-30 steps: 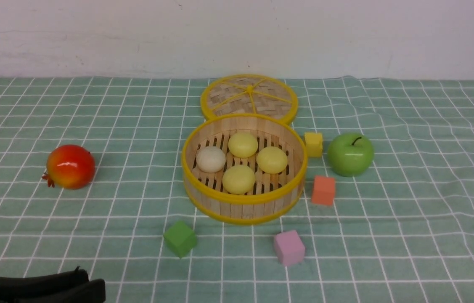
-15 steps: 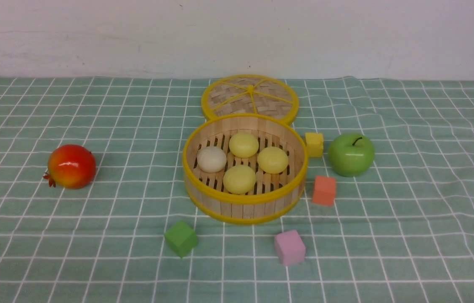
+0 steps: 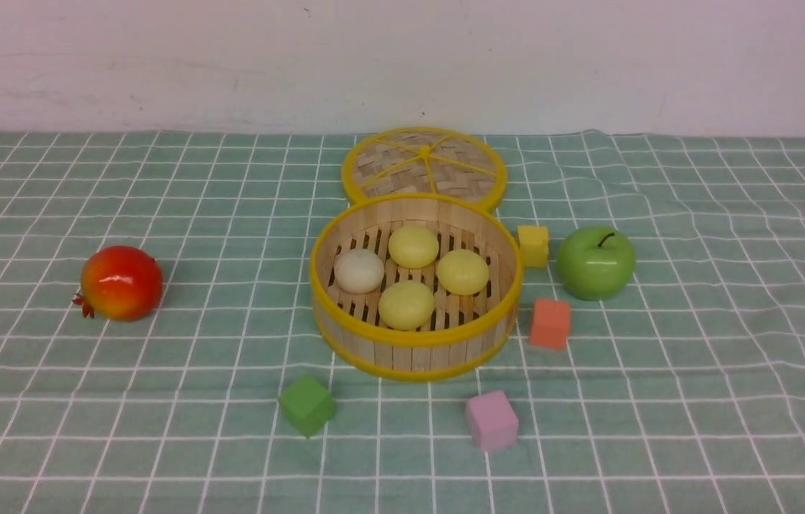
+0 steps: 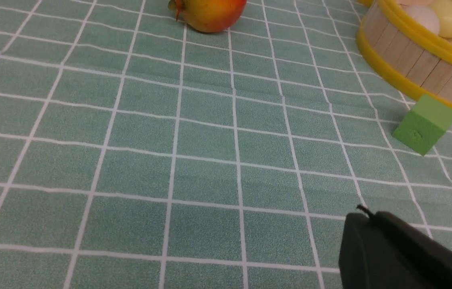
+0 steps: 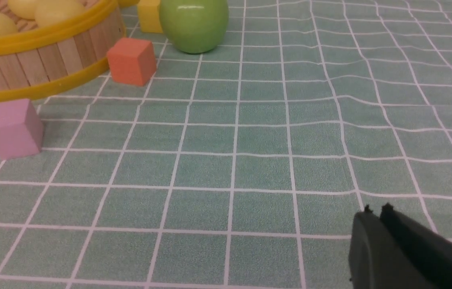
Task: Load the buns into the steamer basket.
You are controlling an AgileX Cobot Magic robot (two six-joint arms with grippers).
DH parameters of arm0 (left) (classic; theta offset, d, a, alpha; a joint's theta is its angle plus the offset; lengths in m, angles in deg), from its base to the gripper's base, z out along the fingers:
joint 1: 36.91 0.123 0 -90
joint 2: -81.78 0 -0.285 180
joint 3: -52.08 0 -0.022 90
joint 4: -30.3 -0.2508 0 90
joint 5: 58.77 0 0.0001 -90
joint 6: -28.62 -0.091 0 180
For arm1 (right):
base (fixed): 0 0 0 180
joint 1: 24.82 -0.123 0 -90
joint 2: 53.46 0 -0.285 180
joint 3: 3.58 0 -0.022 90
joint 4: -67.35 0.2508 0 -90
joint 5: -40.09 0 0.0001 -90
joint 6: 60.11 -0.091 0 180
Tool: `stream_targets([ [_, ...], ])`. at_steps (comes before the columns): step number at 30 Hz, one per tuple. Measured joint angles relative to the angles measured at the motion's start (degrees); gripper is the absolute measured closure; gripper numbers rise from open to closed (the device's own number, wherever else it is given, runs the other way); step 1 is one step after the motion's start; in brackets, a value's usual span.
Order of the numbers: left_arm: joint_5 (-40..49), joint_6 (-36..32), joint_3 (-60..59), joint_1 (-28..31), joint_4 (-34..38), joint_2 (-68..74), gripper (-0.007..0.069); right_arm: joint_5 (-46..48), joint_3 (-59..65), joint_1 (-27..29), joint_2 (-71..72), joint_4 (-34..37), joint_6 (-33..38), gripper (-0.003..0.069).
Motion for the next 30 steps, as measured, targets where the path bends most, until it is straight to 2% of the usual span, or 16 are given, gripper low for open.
stream_targets([
  [30,-0.25,0.17,0.0,0.0,-0.04,0.0,0.0638,0.0,0.0,0.0,0.0,0.0,0.0,0.0582],
])
